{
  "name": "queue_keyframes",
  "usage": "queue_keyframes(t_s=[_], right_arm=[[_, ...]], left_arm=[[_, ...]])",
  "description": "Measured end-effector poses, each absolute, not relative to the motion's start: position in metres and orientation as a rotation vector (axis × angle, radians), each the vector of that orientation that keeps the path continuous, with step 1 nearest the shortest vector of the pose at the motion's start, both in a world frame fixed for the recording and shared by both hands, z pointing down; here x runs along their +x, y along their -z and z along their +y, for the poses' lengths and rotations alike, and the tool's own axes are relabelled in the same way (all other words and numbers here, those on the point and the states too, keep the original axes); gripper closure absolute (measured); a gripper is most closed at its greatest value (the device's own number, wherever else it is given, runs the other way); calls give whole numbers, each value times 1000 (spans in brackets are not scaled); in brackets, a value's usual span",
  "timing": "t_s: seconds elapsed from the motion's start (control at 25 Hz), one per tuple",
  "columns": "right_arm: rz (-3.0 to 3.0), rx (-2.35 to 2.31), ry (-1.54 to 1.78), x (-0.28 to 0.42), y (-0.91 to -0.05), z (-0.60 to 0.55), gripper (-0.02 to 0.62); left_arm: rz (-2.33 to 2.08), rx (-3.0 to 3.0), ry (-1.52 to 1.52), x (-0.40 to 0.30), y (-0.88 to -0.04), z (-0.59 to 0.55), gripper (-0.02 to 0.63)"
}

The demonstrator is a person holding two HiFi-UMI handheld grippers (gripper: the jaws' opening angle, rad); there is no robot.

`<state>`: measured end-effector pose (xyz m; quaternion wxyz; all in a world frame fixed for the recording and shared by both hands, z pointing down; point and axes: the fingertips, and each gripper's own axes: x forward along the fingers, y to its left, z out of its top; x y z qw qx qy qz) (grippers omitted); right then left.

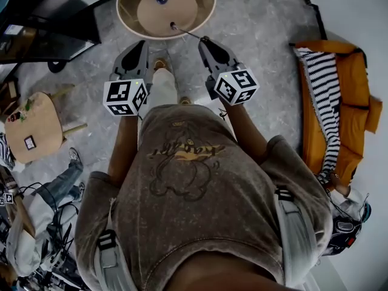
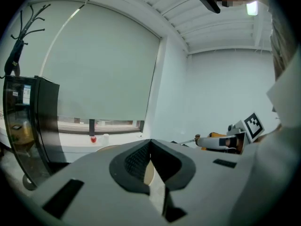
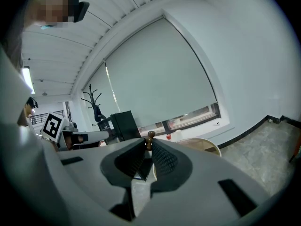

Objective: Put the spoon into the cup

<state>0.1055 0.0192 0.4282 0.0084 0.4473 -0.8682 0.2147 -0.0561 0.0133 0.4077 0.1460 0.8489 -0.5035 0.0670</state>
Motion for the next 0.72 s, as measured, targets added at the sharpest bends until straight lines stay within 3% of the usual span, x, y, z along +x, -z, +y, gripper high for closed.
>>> queue_keyframes(t_s=[0.28,0.72], right_arm=[[-2691,1393,-711,117,-438,-42,537],[-2629,1485,-710,87,-428,-99,538]], left_arm=[[-1421,2432,-212,-39,-419,-53,588],[-1326,2463,-207,-69,-414,-121,588]])
